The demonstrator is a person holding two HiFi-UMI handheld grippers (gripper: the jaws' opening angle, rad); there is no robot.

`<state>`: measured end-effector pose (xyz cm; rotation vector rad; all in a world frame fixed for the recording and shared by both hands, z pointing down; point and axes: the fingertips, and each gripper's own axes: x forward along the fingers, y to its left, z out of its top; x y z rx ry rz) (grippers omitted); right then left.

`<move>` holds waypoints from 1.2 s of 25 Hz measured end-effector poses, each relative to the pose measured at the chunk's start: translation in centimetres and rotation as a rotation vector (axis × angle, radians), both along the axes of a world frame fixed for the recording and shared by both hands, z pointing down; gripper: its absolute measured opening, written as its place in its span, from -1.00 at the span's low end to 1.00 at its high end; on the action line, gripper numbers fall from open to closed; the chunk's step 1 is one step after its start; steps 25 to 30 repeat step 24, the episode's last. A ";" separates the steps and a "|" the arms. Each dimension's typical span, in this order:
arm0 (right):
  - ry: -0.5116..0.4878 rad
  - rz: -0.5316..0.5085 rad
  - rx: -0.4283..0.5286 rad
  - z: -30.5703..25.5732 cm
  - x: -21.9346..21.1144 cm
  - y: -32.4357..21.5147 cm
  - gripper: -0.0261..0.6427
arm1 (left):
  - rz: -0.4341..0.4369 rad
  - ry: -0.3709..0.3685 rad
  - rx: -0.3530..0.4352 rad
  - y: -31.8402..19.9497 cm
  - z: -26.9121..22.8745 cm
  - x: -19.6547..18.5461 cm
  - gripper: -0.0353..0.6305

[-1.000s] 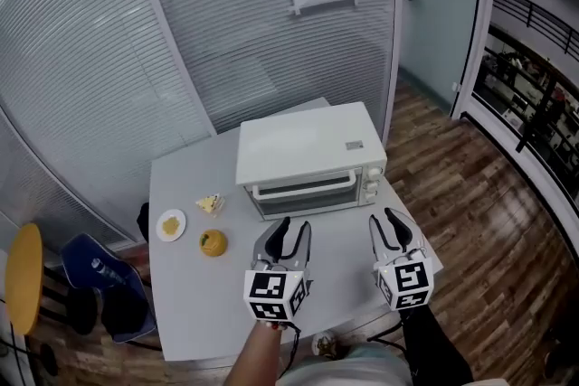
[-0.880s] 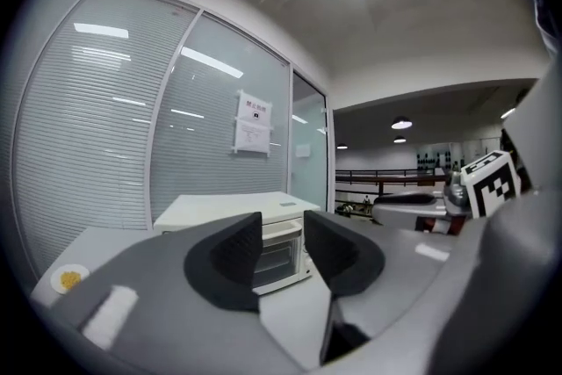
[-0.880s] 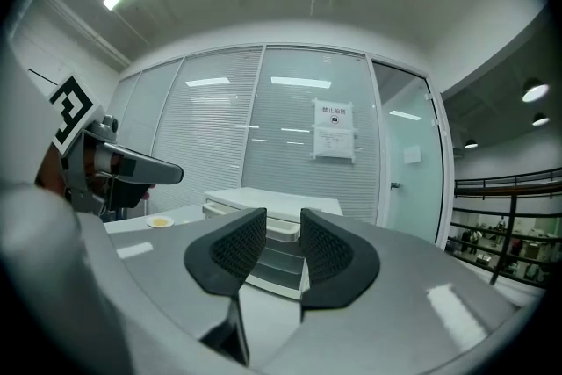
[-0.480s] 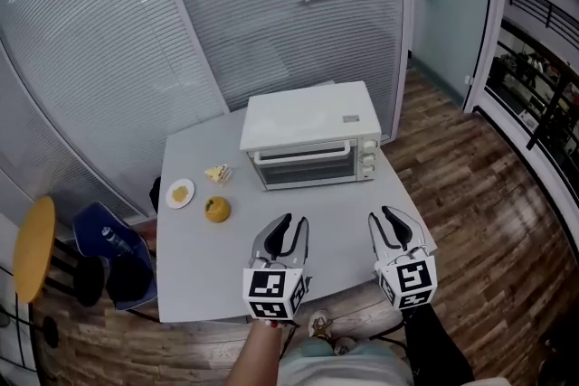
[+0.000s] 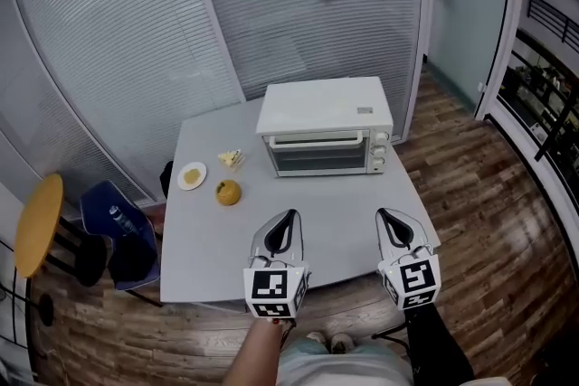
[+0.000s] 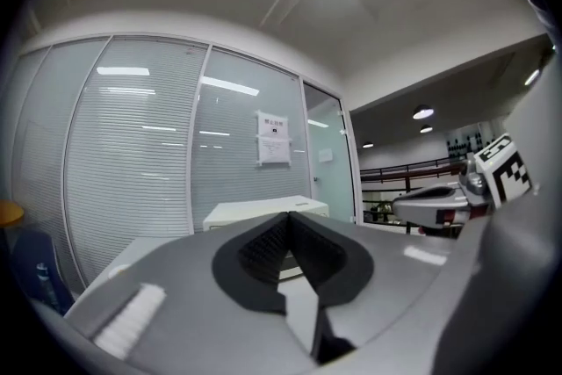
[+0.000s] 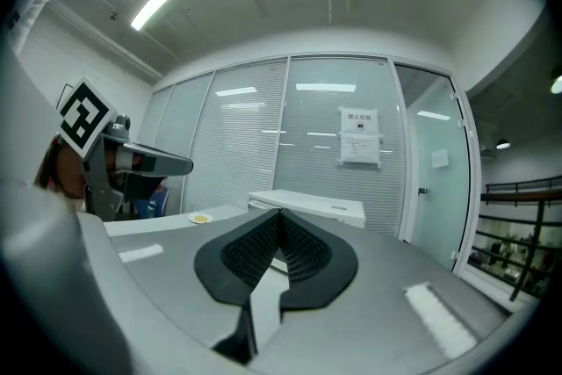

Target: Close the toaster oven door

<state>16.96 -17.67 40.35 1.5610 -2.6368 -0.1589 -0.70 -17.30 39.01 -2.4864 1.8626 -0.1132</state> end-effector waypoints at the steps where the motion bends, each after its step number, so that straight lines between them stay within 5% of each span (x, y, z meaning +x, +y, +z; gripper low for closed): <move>1: 0.013 0.001 0.006 0.0 -0.1 0.0 -0.92 | -0.007 -0.004 0.001 0.0 0.0 -0.2 -0.72; 30: 0.013 0.054 0.028 -1.3 2.3 0.9 -0.92 | -0.010 0.002 0.021 0.7 -0.7 0.5 -0.72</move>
